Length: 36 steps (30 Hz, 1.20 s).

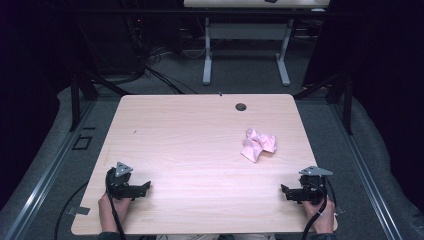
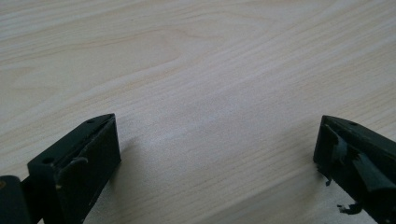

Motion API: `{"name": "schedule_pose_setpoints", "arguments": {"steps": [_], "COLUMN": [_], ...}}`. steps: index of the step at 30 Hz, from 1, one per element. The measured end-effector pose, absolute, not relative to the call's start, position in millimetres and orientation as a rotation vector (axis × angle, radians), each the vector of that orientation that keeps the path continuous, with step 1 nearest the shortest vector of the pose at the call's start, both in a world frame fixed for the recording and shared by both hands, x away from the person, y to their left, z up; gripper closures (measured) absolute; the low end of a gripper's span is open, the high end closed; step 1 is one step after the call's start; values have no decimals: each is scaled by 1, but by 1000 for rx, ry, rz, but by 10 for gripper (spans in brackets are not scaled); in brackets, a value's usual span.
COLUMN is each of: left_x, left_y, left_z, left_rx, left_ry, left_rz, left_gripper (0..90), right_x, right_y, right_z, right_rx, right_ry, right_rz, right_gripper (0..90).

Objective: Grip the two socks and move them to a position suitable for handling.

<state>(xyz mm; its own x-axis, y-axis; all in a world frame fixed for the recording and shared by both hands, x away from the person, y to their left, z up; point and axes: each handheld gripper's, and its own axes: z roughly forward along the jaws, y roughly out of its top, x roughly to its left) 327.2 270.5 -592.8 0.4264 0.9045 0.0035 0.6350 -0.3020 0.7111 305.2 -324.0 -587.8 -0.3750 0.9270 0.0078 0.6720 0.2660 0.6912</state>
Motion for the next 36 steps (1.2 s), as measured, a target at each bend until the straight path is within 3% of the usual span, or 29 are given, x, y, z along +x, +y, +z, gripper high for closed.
{"name": "schedule_pose_setpoints", "arguments": {"steps": [15,25,27,30,36], "left_x": [327,327,327,327,327], "left_y": [270,271,270,270,270], "left_z": [-593,-593,-593,-593,-593], "left_rx": [2044,2047,2045,2045,2042], "left_ry": [1294,1293,1293,1293,1293], "left_rz": [545,543,544,544,547], "left_gripper": [2,5,5,5,5], "right_x": [314,341,349,369,399], "right_y": [-330,-304,-295,-277,-254], "right_z": [-567,-541,-535,-523,-515], "right_rx": [1459,1353,1320,1249,1213], "right_ry": [2175,2237,2244,2297,2326], "right_rz": [916,970,977,975,955], "right_gripper": [0,0,20,131,263]}}
